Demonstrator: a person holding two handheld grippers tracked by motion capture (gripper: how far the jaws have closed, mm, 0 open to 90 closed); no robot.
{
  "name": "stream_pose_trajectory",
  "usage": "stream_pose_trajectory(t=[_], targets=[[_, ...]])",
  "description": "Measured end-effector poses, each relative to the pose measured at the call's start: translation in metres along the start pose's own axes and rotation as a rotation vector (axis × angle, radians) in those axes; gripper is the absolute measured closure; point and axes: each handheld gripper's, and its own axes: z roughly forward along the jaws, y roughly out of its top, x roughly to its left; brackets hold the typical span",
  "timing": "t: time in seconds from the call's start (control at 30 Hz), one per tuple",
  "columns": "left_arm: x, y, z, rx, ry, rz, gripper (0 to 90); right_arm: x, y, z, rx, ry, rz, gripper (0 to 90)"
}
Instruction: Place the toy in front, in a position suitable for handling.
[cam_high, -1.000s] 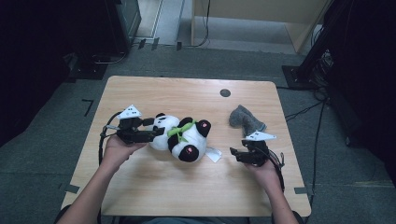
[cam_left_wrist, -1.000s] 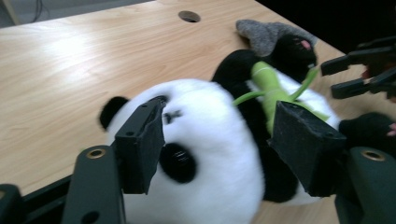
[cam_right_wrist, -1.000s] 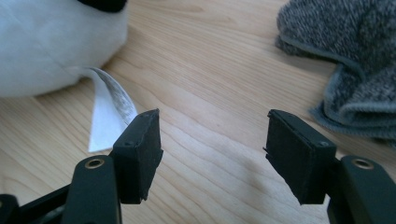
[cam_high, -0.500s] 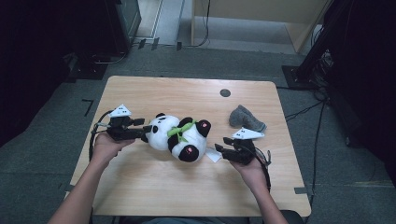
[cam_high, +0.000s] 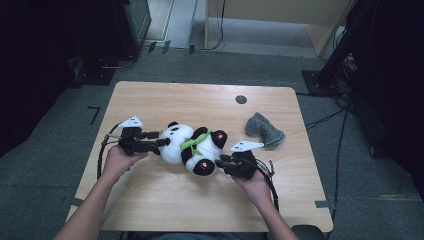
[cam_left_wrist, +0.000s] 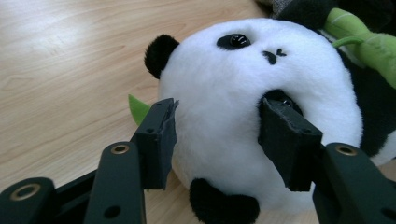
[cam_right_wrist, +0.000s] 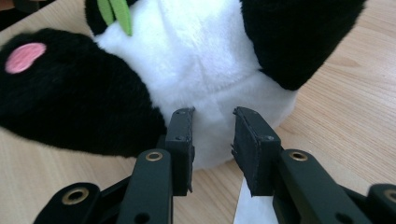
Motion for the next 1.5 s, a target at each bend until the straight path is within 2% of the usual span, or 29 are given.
stream_pose_trajectory(t=[0.07,0.2,0.3,0.37,0.43,0.57,0.6,0.67,0.77,0.87,0.93,1.0,1.13,1.3,1.33,1.37,1.5], targets=[[-0.001,0.0,0.0,0.0,0.004,0.0,47.2,-0.002,0.0,0.002,-0.003,-0.003,-0.004,67.8],[-0.004,-0.002,0.001,-0.002,-0.018,-0.017,47.2,-0.009,0.002,0.003,-0.01,-0.031,-0.002,67.6],[-0.012,-0.005,0.002,-0.006,-0.021,0.004,47.0,-0.017,0.006,0.002,-0.006,-0.056,0.007,67.8],[-0.013,-0.006,0.002,-0.007,-0.02,0.002,45.8,-0.022,0.008,0.002,-0.004,-0.066,0.005,67.8],[-0.018,-0.008,0.002,-0.006,-0.031,-0.017,44.5,-0.026,0.009,0.003,-0.013,-0.08,0.001,67.7],[-0.025,-0.012,0.004,0.0,-0.046,-0.019,38.8,-0.037,0.014,0.003,-0.003,-0.082,0.022,66.4],[-0.031,-0.013,0.006,-0.002,-0.029,0.005,36.9,-0.04,0.016,0.004,0.0,-0.089,0.016,66.4],[-0.037,-0.015,0.007,-0.003,-0.006,0.019,34.0,-0.043,0.016,0.005,-0.01,-0.09,0.006,66.4],[-0.043,-0.017,0.008,-0.007,0.004,0.02,31.9,-0.049,0.015,0.007,-0.023,-0.071,0.031,66.4],[-0.046,-0.02,0.009,-0.012,0.012,0.026,30.4,-0.054,0.015,0.009,-0.039,-0.065,0.035,65.7],[-0.048,-0.019,0.01,0.003,0.033,0.012,26.6,-0.058,0.019,0.01,-0.014,-0.052,0.048,63.0],[-0.047,-0.018,0.01,0.032,0.045,-0.017,20.6,-0.06,0.021,0.01,-0.021,-0.055,0.048,62.5],[-0.047,-0.019,0.013,0.05,0.089,0.052,10.0,-0.062,0.02,0.011,-0.03,-0.053,0.059,59.3],[-0.042,-0.021,0.021,0.035,0.055,0.034,4.8,-0.062,0.018,0.011,-0.035,-0.059,0.044,56.9],[-0.04,-0.022,0.024,0.037,0.042,0.028,0.9,-0.062,0.018,0.011,-0.034,-0.058,0.04,56.7],[-0.038,-0.023,0.028,0.031,0.018,0.021,0.6,-0.062,0.018,0.011,-0.033,-0.056,0.039,56.6],[-0.036,-0.028,0.034,-0.012,0.002,0.049,0.0,-0.061,0.017,0.012,-0.034,-0.064,0.029,55.6]])
